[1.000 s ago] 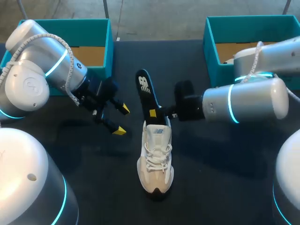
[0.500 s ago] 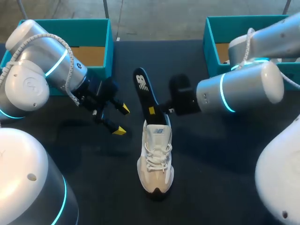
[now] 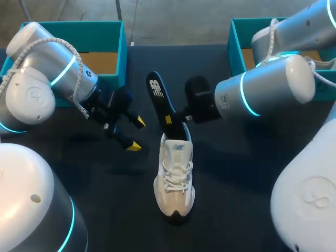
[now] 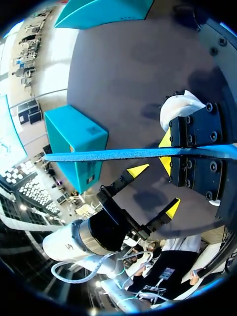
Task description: Take the shoe out of the shoebox, open the shoe tongue, remove and reinsert the insole, then place the shoe into the shoebox
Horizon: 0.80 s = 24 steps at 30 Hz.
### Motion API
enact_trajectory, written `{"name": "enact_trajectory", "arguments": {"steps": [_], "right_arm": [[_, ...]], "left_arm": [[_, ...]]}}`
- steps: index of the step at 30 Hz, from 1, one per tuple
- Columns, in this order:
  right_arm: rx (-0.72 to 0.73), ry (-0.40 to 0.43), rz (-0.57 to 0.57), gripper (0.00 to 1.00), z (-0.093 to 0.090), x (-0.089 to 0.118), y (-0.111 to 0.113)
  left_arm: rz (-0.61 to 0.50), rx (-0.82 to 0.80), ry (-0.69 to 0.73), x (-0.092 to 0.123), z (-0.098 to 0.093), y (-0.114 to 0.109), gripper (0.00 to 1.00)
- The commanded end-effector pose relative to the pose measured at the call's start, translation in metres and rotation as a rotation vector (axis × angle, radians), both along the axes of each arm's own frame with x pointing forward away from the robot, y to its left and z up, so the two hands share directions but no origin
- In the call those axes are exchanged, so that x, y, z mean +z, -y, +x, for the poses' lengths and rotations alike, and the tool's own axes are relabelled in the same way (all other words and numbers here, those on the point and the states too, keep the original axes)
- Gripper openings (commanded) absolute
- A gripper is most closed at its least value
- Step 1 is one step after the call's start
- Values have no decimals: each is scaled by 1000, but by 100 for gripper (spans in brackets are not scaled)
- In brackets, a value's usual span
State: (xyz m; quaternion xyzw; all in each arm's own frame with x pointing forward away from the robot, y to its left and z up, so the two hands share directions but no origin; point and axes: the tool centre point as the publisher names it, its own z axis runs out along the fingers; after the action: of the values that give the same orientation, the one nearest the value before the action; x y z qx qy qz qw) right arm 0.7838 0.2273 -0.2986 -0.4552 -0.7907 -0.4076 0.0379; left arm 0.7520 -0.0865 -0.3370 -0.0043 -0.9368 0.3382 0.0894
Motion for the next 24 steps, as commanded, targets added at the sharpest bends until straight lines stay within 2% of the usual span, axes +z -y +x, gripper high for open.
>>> {"name": "enact_trajectory", "arguments": {"steps": [1,13,24], "right_arm": [[509,-243,608,0,3,-3,4],[506,-175,717,0,9,1,-8],[462,-20,871,0,16,0,-13]], "left_arm": [[2,0,1,0,0,0,100],[2,0,1,0,0,0,100],[2,0,1,0,0,0,100]]}}
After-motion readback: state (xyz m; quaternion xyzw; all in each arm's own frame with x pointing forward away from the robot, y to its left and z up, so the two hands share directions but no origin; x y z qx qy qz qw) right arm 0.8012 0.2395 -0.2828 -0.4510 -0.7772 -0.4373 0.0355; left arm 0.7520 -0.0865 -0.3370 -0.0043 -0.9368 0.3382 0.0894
